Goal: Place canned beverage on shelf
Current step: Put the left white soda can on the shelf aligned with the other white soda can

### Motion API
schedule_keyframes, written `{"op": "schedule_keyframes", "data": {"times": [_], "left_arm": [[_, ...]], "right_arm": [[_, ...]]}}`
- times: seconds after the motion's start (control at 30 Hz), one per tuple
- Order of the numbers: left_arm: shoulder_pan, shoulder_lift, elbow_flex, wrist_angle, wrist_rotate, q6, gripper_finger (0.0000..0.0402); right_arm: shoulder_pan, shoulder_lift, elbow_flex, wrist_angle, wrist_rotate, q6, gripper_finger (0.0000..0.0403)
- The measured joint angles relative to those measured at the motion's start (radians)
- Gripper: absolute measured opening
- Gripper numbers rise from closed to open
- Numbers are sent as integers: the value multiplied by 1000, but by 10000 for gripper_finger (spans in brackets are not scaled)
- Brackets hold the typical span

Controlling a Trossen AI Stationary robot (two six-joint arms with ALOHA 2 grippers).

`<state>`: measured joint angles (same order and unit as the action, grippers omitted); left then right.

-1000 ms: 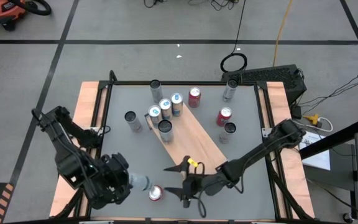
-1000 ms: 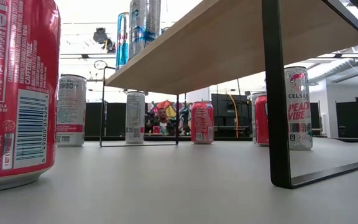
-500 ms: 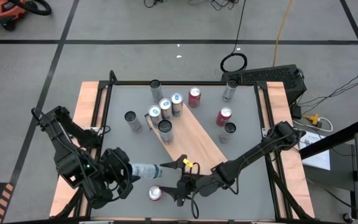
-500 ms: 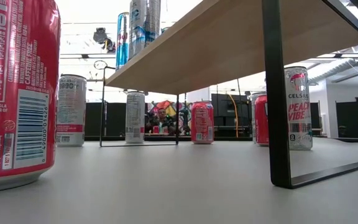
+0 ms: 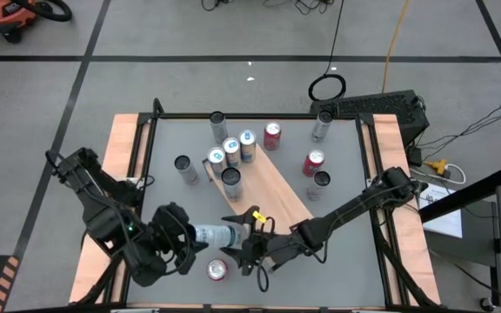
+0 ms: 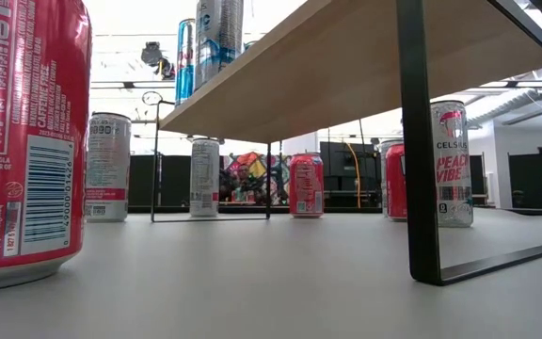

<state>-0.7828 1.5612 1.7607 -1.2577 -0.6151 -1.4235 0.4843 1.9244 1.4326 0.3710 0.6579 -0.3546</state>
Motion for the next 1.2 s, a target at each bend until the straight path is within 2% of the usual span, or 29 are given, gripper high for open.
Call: {"op": "schedule_keyframes", "data": {"times": [0.33,0.47,0.63,0.8,0.9,1.07,1.2], "left_arm": [[35,0,0,1,12,2,254],[37,-1,0,7,11,15,254],[37,1,0,17,1,79,268],[35,2,0,69,-2,225,323],[37,2,0,149,-62,323,357],[37,1,1,271,-123,548,386],[24,0,1,372,-184,763,388]], "right_arm": [[-3,0,-1,-4,14,4,254],[-5,-1,-1,-6,22,5,222],[-4,-1,-1,-8,59,-16,221],[-2,-3,-1,-14,45,-28,219],[1,-13,-1,-27,33,-29,218],[2,-62,-3,-168,25,22,218],[2,-151,-3,-331,-49,116,217]]}}
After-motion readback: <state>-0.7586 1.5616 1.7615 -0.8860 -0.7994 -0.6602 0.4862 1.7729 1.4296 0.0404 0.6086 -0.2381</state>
